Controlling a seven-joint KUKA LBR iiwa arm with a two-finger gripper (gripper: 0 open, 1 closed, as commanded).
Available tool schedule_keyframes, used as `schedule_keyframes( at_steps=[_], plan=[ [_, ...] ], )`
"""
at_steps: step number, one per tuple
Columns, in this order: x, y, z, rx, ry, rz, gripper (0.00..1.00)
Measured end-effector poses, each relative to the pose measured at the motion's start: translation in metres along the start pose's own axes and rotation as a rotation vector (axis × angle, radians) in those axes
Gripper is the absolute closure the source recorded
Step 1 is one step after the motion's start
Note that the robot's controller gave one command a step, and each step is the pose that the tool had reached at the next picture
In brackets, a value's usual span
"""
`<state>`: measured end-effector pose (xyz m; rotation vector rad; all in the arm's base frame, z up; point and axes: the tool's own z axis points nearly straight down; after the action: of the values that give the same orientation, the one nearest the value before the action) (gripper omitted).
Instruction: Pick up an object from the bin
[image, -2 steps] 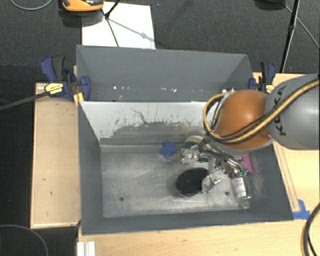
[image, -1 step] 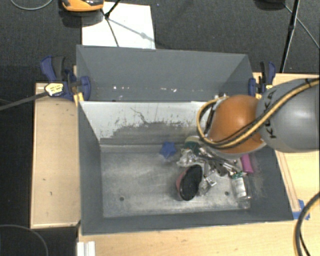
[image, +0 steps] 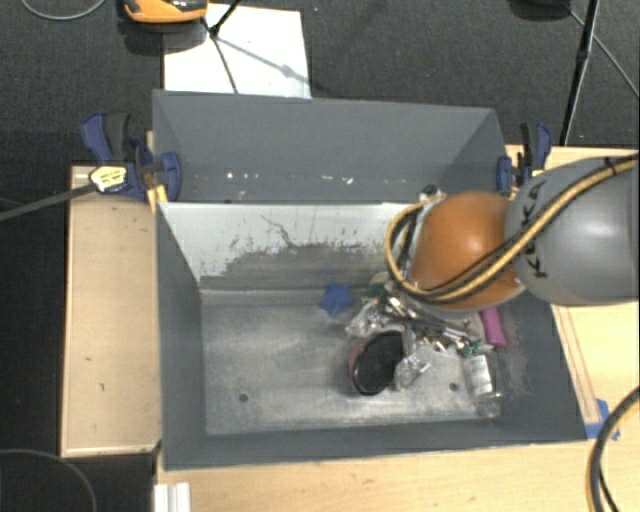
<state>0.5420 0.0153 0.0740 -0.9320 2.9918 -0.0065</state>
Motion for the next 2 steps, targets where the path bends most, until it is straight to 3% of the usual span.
schedule_keyframes(
  at_steps=[1, 2],
  plan=[
    [-0.002, 0.000, -0.002, 0.001, -0.007, 0.004, 1.00],
    [-0.003, 0.000, -0.032, -0.004, 0.001, 0.013, 1.00]
  ],
)
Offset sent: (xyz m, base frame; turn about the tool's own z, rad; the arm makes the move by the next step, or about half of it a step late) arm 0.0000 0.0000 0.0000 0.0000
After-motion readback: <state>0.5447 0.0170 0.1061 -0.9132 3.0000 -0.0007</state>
